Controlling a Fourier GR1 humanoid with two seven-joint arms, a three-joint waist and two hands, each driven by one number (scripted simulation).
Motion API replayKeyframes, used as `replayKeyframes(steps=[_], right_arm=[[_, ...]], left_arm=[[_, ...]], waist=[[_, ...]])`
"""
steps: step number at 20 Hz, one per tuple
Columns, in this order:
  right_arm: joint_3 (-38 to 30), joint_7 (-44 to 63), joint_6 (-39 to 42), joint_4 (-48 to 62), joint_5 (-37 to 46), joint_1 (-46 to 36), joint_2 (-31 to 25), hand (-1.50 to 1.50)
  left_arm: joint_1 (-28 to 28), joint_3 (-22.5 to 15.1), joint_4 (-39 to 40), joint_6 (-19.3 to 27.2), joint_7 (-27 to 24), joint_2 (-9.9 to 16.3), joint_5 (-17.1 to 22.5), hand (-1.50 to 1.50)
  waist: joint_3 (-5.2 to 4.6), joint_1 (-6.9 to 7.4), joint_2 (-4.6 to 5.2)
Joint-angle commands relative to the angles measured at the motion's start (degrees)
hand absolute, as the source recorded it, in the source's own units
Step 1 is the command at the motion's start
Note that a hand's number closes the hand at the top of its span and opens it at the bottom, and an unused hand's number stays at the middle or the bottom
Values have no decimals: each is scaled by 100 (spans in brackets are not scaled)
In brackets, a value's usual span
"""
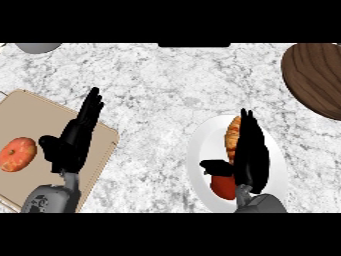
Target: Pick the croissant from the plate and place it in the bowl
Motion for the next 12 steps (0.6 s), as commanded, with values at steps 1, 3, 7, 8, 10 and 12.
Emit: replayKeyframes(steps=[1,3,7,8,10,12], right_arm=[[-17,453,303,48,533,-8,-3,-150],[-301,140,447,145,248,-44,-227,-150],[-407,15,372,642,254,-179,35,-150],[-453,-262,222,672,130,-156,57,-150],[-625,-459,186,1059,-130,-385,62,-150],[-294,-737,770,988,-156,-298,-221,150]], left_arm=[[101,155,210,-233,-318,45,107,0],[4,195,50,-99,-71,32,-17,0],[-6,209,-268,-198,348,1,-4,0],[-154,429,443,-374,-276,0,65,0],[117,93,113,-159,-161,-178,-237,0],[32,319,225,-350,-206,-12,40,0]], waist=[[-1,-11,4],[1,-5,4],[2,6,4],[1,-7,8],[2,8,8],[2,20,14]])
